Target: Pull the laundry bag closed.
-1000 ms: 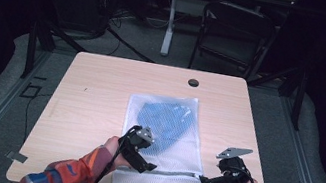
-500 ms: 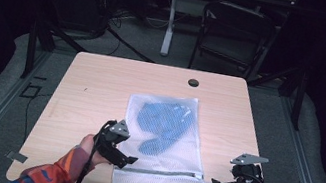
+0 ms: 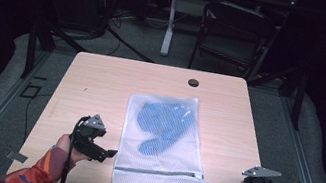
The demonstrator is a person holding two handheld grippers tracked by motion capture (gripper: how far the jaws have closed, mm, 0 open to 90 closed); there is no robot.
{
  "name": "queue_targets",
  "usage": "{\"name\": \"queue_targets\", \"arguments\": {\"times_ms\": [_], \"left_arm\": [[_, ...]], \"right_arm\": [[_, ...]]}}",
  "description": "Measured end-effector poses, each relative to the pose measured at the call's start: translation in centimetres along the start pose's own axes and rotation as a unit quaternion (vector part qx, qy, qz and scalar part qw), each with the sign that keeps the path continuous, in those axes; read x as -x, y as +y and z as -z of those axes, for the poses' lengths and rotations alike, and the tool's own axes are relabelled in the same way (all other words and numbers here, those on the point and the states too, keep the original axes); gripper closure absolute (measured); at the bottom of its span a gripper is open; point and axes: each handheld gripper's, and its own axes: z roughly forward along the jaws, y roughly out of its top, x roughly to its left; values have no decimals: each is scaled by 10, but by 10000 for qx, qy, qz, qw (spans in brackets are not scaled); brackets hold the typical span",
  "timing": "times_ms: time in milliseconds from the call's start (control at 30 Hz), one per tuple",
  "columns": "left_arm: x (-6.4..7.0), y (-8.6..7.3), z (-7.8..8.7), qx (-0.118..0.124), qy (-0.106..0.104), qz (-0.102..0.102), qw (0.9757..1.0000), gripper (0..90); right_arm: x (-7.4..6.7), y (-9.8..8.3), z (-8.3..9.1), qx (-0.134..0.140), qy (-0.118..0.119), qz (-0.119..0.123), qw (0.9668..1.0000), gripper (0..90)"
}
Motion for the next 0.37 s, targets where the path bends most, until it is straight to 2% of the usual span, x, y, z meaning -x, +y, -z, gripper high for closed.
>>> {"name": "queue_targets", "arguments": {"times_ms": [200,300,367], "left_arm": [[-10,-12,9,-68,83,281,9995,141],[-14,-12,8,-77,227,387,9990,140],[-20,-12,5,-165,319,516,9980,121]], "right_arm": [[0,-4,-1,-81,8,-8,10000,0],[0,-3,-5,-236,-47,-57,9997,1],[1,-2,-7,-218,-86,-134,9996,0]]}}
